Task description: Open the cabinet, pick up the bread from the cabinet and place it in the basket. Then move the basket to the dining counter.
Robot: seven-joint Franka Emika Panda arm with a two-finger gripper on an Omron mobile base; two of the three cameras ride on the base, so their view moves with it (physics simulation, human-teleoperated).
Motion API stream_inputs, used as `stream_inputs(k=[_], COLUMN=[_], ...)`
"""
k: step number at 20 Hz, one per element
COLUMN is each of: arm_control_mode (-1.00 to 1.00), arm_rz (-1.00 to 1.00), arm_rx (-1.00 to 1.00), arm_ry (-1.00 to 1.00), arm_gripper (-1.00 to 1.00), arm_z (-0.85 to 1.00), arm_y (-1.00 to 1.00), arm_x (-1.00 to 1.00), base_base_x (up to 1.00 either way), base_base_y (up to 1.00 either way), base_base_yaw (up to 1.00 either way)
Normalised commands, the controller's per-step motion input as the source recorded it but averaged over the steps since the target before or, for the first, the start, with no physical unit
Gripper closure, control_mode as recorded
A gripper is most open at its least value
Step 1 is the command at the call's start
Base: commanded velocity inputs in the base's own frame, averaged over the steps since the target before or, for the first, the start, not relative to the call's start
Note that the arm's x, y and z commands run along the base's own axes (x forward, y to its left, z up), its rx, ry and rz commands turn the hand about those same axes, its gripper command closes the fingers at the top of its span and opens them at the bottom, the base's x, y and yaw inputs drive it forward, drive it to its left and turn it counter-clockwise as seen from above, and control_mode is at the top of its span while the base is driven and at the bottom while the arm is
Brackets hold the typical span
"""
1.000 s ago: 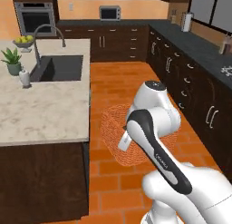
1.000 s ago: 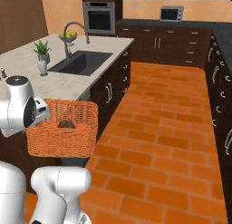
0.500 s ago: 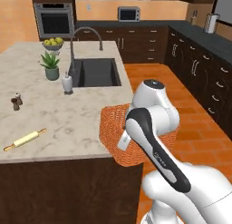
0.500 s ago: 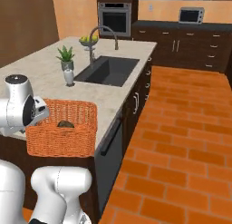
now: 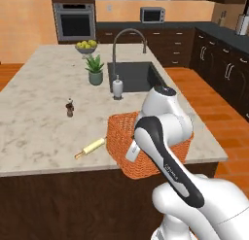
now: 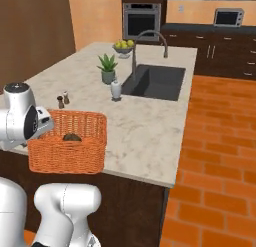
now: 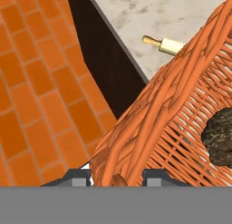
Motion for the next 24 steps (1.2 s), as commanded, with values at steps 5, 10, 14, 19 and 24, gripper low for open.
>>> stream_inputs(k=[5, 10, 14, 19, 24], arm_control_mode=[1.00, 1.00, 1.00, 1.00, 1.00], arm_rz=[0.00, 0.00, 0.00, 0.00, 0.00], arm_rx=[0.00, 0.00, 0.00, 0.00, 0.00], arm_ry=[0.00, 0.00, 0.00, 0.00, 0.00], arm_gripper=[1.00, 1.00, 1.00, 1.00, 1.00], arm_z=[0.00, 0.00, 0.00, 0.00, 0.00], arm_y=[0.00, 0.00, 0.00, 0.00, 0.00], arm_x=[0.00, 0.00, 0.00, 0.00, 0.00], base_base_x=[0.01, 0.00, 0.08, 0.23, 0.46], base_base_y=[1.00, 1.00, 1.00, 1.00, 0.87], base_base_yaw=[-0.16, -0.20, -0.28, -0.29, -0.04])
